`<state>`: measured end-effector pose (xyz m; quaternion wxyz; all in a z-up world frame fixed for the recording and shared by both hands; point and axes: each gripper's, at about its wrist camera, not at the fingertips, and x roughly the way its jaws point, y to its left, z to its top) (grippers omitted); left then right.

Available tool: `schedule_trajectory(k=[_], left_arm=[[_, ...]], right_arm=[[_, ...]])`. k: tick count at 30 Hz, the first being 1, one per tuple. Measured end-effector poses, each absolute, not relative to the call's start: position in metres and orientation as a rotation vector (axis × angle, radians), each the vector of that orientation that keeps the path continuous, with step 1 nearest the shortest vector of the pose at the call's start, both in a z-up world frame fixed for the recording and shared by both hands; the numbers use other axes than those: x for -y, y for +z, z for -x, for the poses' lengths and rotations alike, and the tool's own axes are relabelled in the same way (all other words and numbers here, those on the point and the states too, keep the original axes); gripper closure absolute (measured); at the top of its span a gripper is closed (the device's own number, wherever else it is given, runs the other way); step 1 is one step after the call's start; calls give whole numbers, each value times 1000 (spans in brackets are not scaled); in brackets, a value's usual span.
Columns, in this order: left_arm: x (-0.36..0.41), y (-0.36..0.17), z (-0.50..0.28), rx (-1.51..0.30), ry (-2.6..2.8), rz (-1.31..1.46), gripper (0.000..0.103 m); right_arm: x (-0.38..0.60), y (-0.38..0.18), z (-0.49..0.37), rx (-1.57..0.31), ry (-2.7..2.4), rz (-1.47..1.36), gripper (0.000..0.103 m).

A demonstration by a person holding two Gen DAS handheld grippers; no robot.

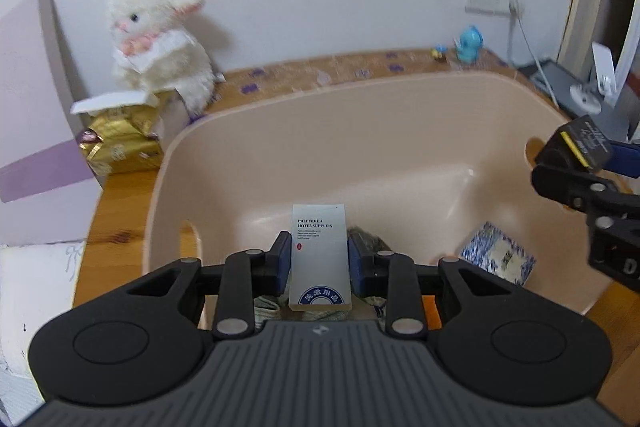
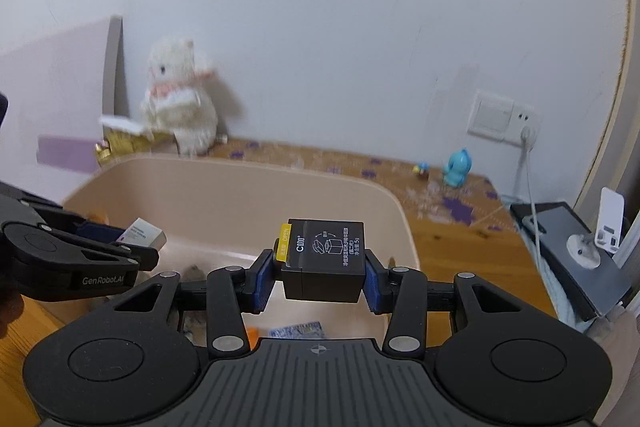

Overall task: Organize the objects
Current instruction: 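Lift the white box and black box into the basket and release both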

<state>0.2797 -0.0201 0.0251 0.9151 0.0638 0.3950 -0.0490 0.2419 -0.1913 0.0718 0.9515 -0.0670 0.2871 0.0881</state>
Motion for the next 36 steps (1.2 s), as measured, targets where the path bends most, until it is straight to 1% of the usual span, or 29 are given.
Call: schedule_trajectory(k=[4, 8, 9, 10, 11, 12, 13, 14, 18, 20, 24, 25, 26, 29, 31, 36], left_arm=[[21, 15, -287, -872, -113, -136, 70], [19, 6, -290, -911, -111, -125, 70], [18, 6, -289, -912, -115, -118, 70], [18, 6, -289, -915, -118, -116, 67], [18, 7, -289, -915, -116, -119, 56], [18, 9, -288, -907, -112, -123, 49], [18, 12, -286, -891, -108, -128, 35], [18, 15, -284, -876, -104, -130, 30], [16, 29, -274, -840, -104, -123, 29], [17, 37, -268, -820, -100, -130, 26], [15, 50, -252, -783, -94, -139, 24], [14, 54, -247, -775, -92, -137, 23], [13, 57, -243, -767, -91, -134, 23], [9, 67, -227, -744, -85, -122, 22], [6, 73, -217, -731, -81, -119, 21], [0, 82, -190, -704, -67, -120, 14]], right_arm=[[187, 59, -255, -658, 186, 166, 62], [188, 50, -260, -692, 191, 172, 61], [189, 50, -260, -692, 192, 171, 59], [190, 50, -260, -689, 191, 170, 52], [191, 51, -259, -680, 191, 169, 52], [192, 52, -258, -670, 192, 167, 50], [193, 54, -255, -659, 190, 168, 43], [194, 57, -253, -650, 187, 168, 37], [197, 71, -243, -601, 177, 165, 31], [200, 79, -237, -581, 177, 153, 27], [203, 93, -220, -536, 177, 135, 22], [204, 97, -216, -524, 176, 132, 17], [204, 100, -211, -515, 176, 129, 15], [204, 109, -197, -491, 176, 125, 14], [205, 113, -187, -478, 176, 122, 10], [207, 118, -163, -465, 175, 118, 6]])
